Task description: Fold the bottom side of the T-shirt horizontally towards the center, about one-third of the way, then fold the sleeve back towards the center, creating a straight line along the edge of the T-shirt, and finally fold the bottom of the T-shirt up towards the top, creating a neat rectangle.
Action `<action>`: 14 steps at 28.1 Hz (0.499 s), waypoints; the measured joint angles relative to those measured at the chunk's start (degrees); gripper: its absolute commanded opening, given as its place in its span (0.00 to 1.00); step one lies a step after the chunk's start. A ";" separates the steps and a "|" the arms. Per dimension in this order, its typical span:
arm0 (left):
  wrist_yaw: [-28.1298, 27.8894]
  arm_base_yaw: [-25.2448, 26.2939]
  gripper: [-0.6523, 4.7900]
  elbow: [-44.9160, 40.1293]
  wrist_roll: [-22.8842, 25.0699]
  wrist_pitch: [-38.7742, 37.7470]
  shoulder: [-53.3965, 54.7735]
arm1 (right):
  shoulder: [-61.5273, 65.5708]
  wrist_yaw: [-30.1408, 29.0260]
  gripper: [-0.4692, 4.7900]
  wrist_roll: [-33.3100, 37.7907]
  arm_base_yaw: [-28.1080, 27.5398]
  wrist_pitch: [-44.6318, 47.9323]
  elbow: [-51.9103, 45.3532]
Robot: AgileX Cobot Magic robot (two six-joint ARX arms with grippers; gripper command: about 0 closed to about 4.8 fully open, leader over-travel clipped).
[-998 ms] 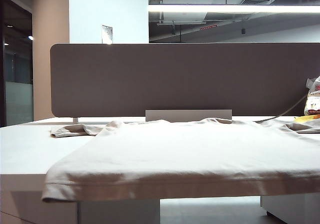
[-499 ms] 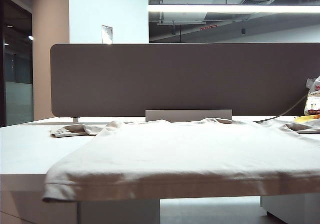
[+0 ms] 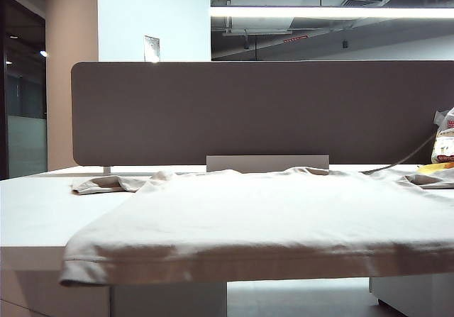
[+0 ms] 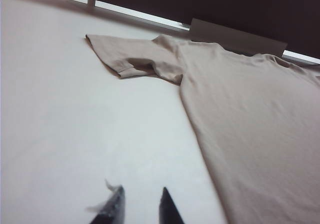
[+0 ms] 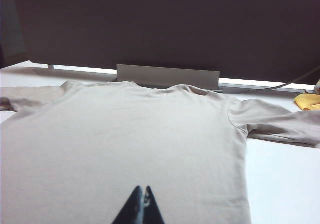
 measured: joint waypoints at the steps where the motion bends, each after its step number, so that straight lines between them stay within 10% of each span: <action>1: 0.00 0.00 0.29 0.00 0.02 -0.28 0.00 | 0.00 0.00 0.09 0.00 0.00 -0.02 0.00; 14: -0.04 0.00 0.28 0.09 0.00 -1.64 -0.02 | 0.00 0.66 0.09 2.23 0.00 -7.89 0.00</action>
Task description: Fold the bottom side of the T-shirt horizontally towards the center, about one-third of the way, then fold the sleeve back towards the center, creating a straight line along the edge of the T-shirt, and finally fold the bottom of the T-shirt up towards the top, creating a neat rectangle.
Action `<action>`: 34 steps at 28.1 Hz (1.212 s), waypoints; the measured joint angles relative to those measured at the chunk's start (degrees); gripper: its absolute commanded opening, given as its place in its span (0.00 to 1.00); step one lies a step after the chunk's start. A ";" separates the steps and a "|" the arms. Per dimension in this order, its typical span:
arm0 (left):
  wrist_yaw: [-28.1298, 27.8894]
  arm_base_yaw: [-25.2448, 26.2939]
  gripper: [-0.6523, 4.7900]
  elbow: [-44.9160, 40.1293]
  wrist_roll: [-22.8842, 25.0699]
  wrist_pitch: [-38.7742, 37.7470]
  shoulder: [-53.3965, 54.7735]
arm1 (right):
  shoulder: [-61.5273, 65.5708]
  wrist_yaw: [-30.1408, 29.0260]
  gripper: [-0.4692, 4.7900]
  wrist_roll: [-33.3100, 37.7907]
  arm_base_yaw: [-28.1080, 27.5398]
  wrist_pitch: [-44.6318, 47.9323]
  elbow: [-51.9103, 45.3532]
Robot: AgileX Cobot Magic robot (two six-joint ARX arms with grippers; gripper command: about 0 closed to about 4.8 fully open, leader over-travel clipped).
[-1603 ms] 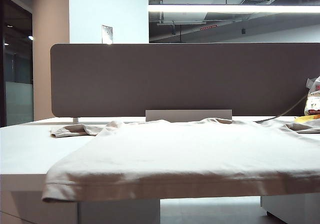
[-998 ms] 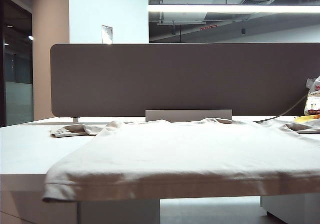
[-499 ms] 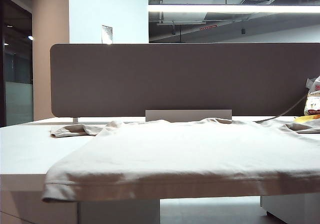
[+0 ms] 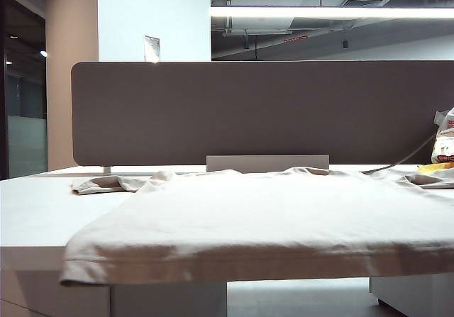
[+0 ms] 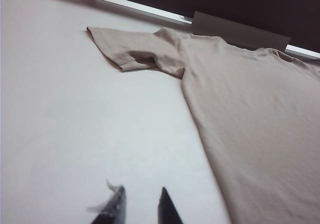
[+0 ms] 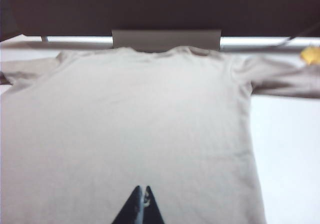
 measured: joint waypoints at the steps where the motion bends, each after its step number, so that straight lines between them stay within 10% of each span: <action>1: 0.00 0.00 0.28 0.00 0.00 -0.02 0.00 | 0.00 0.00 0.09 0.22 0.00 -0.07 0.00; 19: 1.07 0.00 0.21 0.02 -1.53 -0.04 0.00 | 0.00 3.13 0.10 0.66 0.00 0.17 0.00; 26: 3.50 -2.43 0.16 0.68 -3.06 -1.99 0.70 | 0.02 10.21 0.45 9.51 -0.04 -4.07 1.68; 34: 2.84 -10.10 0.16 0.76 -7.34 -2.49 9.18 | 3.15 15.72 0.45 13.70 -0.04 -11.52 5.79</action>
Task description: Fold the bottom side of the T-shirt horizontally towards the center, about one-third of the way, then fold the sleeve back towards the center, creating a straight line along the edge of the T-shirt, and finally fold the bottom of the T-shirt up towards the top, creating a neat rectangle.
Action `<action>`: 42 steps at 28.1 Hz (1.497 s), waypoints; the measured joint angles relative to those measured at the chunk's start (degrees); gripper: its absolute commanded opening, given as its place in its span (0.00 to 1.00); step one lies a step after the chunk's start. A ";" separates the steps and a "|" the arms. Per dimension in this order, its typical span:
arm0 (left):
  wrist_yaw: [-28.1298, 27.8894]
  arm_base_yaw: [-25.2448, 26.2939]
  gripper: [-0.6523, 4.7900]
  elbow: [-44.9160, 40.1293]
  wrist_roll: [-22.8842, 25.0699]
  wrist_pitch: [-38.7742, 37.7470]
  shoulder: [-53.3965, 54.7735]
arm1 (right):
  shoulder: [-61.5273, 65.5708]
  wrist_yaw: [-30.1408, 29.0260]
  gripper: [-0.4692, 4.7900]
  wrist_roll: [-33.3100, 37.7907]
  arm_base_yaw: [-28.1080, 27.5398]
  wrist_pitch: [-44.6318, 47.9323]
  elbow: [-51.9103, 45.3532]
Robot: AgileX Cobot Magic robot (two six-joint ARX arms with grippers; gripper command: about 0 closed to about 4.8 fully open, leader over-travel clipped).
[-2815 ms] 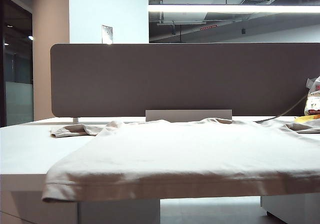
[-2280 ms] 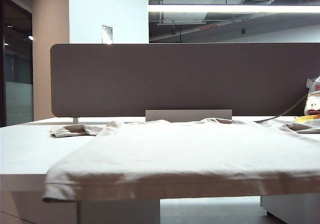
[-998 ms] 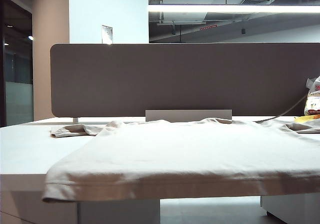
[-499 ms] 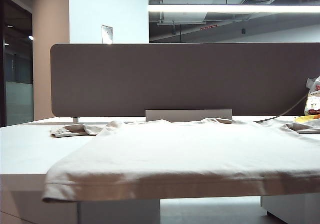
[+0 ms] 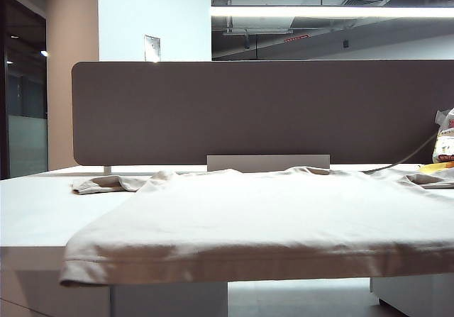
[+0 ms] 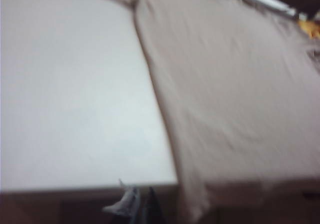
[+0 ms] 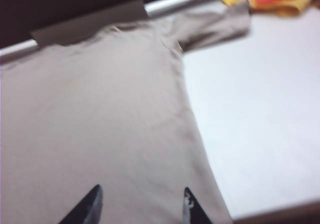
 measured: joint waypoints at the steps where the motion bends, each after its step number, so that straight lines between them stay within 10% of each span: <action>1: 0.00 -0.74 0.17 0.00 -0.59 -0.04 0.98 | 0.81 0.37 0.46 0.31 0.00 -0.81 0.68; 11: -0.79 -8.17 0.36 -0.04 -8.55 2.27 11.96 | 21.03 0.26 0.74 3.10 0.00 -3.74 8.52; 14: 0.20 -8.48 0.62 0.20 -10.34 2.62 13.92 | 27.89 -1.16 0.74 3.39 -0.02 -3.37 11.37; 31: 9.05 -8.44 0.62 7.52 -11.93 8.35 38.84 | 48.06 -14.27 0.73 6.38 -11.78 -1.97 16.83; 35: 11.08 -8.46 0.80 8.92 -11.93 13.68 48.00 | 48.17 -16.65 0.74 6.49 -15.61 -2.95 16.83; 42: 12.92 -8.46 0.80 14.29 -10.23 18.40 61.55 | 49.46 -19.85 0.83 6.47 -17.53 -4.96 16.46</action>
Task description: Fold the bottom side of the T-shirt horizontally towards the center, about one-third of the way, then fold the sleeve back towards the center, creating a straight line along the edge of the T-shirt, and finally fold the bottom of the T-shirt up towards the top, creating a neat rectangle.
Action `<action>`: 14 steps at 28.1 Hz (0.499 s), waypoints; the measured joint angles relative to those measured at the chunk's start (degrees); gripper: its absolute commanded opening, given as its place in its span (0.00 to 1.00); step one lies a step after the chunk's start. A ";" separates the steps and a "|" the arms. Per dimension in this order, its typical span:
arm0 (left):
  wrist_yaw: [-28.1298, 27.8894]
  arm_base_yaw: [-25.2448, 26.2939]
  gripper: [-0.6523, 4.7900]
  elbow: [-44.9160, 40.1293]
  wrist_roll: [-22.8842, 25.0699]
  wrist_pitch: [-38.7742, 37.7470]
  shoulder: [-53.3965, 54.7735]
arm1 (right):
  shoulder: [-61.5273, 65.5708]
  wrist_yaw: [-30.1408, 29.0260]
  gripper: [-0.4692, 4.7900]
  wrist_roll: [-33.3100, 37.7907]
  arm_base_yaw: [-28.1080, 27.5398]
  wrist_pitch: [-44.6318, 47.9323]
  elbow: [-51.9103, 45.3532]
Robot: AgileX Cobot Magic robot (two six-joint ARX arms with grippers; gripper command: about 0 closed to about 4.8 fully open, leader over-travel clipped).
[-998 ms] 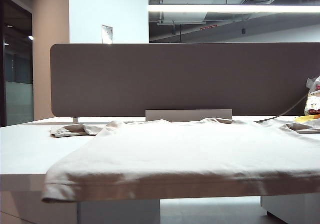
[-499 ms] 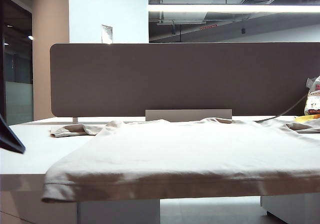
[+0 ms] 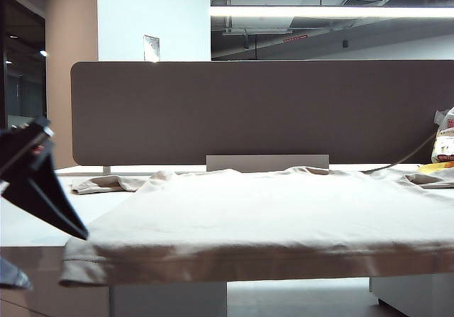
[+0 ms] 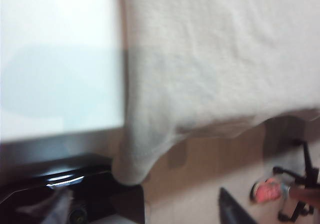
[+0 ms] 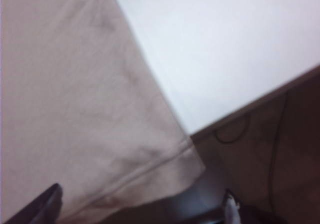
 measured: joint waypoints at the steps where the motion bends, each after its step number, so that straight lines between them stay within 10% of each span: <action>1: 0.39 0.00 0.80 0.50 0.48 0.09 1.16 | 0.00 -0.15 0.84 -0.04 0.02 -0.28 -0.13; 14: 1.20 0.00 0.80 1.11 0.92 1.95 2.97 | 7.50 -0.37 0.83 -0.13 0.02 -0.83 -0.13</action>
